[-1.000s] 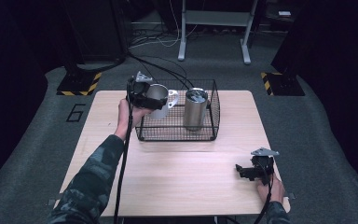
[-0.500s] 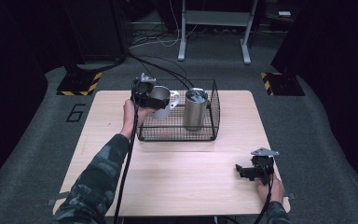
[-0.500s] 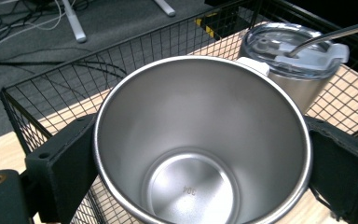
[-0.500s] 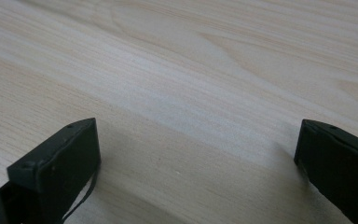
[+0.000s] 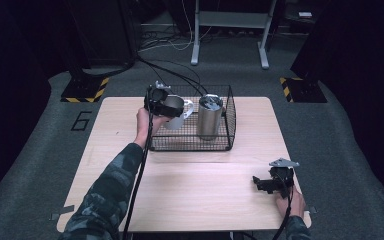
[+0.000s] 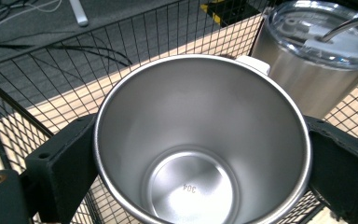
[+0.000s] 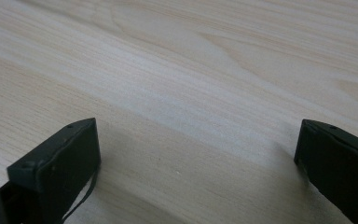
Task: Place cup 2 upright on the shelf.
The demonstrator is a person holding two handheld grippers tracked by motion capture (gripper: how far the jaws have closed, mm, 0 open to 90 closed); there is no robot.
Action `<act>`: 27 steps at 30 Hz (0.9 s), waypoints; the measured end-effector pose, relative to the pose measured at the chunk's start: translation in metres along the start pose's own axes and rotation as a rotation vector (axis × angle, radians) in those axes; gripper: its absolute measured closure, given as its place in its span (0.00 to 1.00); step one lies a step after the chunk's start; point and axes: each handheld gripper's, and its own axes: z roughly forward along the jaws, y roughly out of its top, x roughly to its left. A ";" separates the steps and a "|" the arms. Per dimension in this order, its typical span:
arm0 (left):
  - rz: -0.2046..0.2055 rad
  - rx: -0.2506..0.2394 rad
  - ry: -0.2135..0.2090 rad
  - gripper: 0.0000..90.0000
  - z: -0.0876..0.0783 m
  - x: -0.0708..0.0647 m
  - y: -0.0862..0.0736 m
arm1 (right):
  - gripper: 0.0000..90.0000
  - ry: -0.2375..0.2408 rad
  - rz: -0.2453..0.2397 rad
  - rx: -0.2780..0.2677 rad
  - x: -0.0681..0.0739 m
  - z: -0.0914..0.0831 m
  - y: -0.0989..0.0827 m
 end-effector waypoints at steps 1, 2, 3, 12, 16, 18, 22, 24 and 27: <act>0.000 0.008 0.001 0.07 0.002 0.000 0.000 | 0.00 0.000 0.000 0.000 0.000 0.000 0.000; 0.000 0.008 0.001 0.07 0.002 0.000 0.000 | 0.00 0.000 0.000 0.000 0.000 0.000 0.000; -0.003 0.017 0.004 0.07 0.005 0.000 -0.001 | 0.00 -0.001 0.000 0.002 0.000 0.000 0.000; -0.005 0.029 0.013 0.07 0.010 -0.001 -0.003 | 0.00 0.000 0.000 0.000 0.000 0.000 0.000; -0.035 0.083 0.039 0.07 0.024 0.000 -0.011 | 0.00 0.000 0.000 -0.002 0.000 0.000 0.000; -0.037 0.092 0.044 0.07 0.026 0.000 -0.012 | 0.00 0.000 0.000 0.000 0.000 0.000 0.000; -0.030 0.104 0.061 0.07 0.030 -0.002 -0.013 | 0.00 0.001 0.000 -0.002 0.000 0.000 0.000; -0.025 0.110 0.067 0.07 0.031 -0.002 -0.014 | 0.00 0.001 0.000 -0.001 0.000 0.000 0.000; -0.026 0.115 0.064 0.07 0.033 -0.003 -0.015 | 0.00 0.001 -0.001 -0.001 0.000 0.000 0.000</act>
